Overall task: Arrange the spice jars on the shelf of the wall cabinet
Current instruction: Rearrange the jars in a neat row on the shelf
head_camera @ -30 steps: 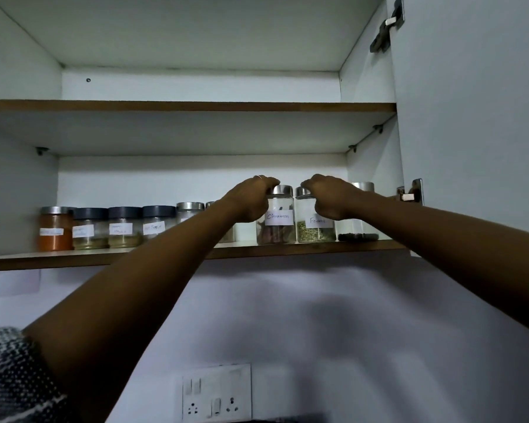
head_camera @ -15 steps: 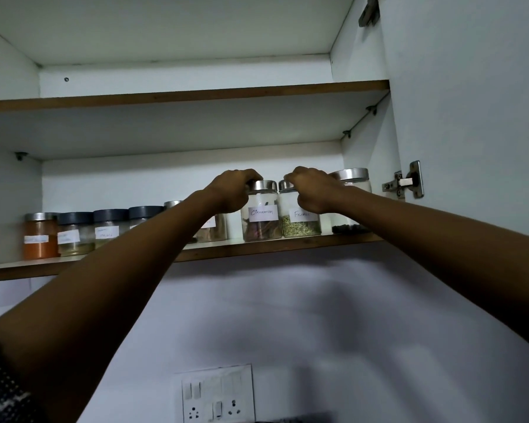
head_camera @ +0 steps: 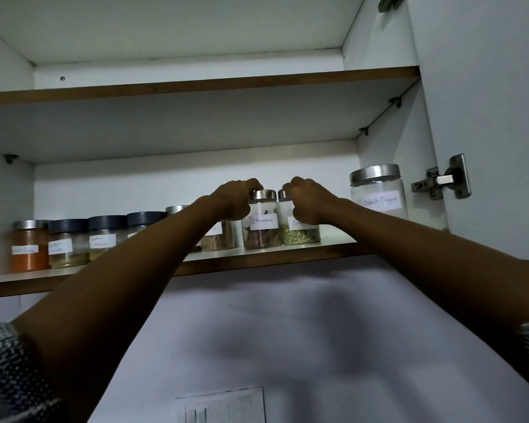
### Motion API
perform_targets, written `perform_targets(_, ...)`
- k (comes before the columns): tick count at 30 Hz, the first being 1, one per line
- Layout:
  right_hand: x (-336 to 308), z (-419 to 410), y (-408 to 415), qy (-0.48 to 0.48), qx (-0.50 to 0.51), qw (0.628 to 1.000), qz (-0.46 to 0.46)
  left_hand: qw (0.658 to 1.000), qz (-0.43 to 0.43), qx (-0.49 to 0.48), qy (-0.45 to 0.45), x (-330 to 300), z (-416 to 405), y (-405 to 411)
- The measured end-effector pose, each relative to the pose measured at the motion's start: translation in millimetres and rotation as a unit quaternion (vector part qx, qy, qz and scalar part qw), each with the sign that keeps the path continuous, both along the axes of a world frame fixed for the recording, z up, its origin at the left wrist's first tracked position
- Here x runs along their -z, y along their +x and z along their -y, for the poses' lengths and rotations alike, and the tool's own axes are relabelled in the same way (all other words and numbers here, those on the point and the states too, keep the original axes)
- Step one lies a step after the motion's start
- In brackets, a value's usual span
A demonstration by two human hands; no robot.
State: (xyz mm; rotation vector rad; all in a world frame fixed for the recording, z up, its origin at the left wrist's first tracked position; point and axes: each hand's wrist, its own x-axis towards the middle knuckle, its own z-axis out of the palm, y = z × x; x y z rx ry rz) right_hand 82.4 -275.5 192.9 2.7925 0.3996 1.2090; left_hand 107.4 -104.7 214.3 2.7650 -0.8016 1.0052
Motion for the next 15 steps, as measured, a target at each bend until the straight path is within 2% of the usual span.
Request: perform_targets(15,-2.9,-16.8,70.5,0.018,0.003,0.998,-0.056,0.999,-0.035,0.009,-0.039,2.7,-12.8,74.4)
